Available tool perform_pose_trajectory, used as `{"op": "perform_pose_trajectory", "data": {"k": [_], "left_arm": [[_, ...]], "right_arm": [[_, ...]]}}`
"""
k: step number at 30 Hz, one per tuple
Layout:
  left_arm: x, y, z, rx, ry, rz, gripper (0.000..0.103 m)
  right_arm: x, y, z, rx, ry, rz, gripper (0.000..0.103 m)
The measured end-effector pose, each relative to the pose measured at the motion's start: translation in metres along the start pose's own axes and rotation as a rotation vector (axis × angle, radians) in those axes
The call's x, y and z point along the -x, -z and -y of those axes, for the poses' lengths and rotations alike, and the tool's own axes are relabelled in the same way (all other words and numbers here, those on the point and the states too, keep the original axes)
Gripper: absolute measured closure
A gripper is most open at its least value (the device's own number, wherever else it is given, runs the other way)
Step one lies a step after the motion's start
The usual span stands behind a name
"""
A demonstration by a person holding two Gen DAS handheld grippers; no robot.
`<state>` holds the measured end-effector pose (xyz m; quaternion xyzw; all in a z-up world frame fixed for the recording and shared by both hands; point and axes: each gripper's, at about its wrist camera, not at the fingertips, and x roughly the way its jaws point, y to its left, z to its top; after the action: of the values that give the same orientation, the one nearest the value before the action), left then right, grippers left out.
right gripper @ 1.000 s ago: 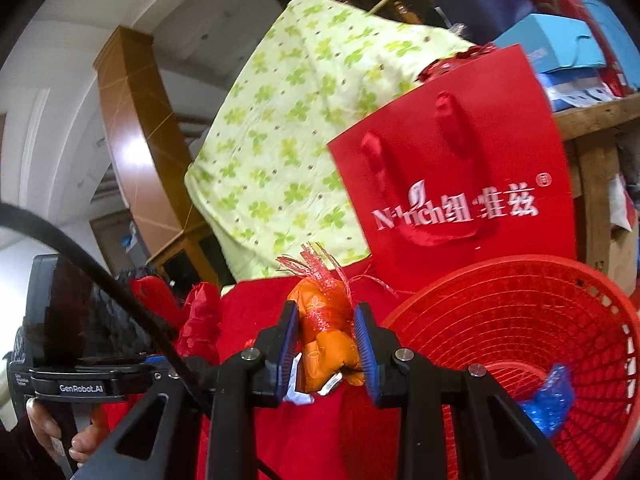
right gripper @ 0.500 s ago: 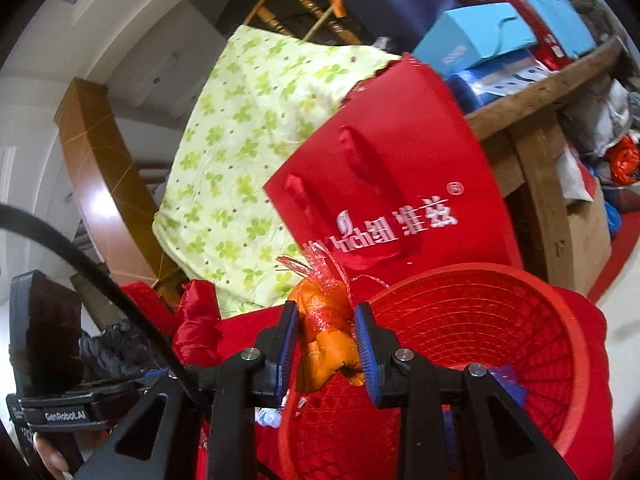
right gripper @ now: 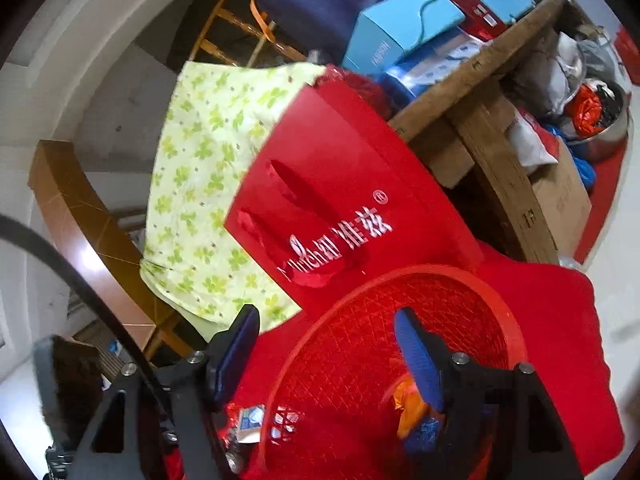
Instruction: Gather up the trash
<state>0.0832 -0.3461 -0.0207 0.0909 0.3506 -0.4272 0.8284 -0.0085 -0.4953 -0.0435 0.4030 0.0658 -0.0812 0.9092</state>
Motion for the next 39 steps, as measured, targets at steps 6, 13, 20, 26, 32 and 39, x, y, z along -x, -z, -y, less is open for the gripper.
{"op": "perform_pose_trajectory", "data": {"k": [6,13,20,26,32,39], "left_arm": [[0.031,0.037,-0.059,0.067,-0.166,0.000,0.036],[0.092,0.111,-0.178,0.252,-0.461,-0.025,0.023],[0.105,0.183,-0.277,0.417,-0.608,-0.118,0.018],[0.070,0.202,-0.321,0.408,-0.639,-0.154,0.018],[0.041,0.199,-0.353,0.330,-0.669,-0.141,0.015],[0.038,0.207,-0.375,0.399,-0.714,-0.098,0.000]], "right_arm": [[0.007,0.017,-0.058,0.215,-0.097,0.071,0.029],[-0.010,0.076,-0.143,0.480,-0.264,0.010,0.029],[-0.078,0.176,-0.195,0.625,-0.237,-0.312,0.029],[-0.157,0.242,-0.171,0.678,0.028,-0.524,0.029],[-0.202,0.251,-0.121,0.672,0.271,-0.502,0.029],[-0.221,0.250,-0.099,0.644,0.288,-0.555,0.024]]}}
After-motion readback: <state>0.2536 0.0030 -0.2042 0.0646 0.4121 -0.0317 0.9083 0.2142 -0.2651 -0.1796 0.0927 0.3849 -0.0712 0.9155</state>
